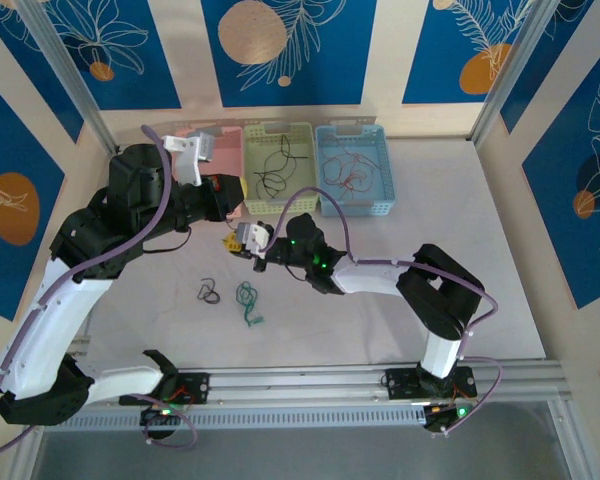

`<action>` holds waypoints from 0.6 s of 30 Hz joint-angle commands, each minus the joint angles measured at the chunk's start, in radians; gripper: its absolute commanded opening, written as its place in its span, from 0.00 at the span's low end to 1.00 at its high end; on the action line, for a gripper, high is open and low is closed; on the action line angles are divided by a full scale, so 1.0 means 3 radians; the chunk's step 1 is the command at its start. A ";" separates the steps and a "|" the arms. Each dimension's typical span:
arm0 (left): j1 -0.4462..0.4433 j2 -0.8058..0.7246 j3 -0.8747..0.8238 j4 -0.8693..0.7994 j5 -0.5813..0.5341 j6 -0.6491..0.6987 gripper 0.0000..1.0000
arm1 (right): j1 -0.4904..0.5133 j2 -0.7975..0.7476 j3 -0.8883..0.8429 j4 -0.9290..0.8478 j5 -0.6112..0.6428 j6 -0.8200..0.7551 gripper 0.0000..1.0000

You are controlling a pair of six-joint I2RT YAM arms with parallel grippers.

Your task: Untangle the cables

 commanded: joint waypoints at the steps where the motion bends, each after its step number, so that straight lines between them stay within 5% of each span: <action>1: 0.0006 -0.0065 0.0095 -0.0028 -0.0296 0.0149 0.00 | -0.0027 -0.0234 -0.0176 -0.0010 -0.0209 -0.0010 0.00; 8: 0.0349 -0.0109 0.0492 -0.0485 -0.1036 0.0625 0.00 | -0.0279 -0.0649 -0.1074 0.0501 -0.0293 0.0612 0.00; 18: 0.0778 -0.0271 0.0305 -0.0770 -0.1878 0.1068 0.00 | -0.0884 -0.1450 -0.2042 0.0831 -0.0208 0.1419 0.00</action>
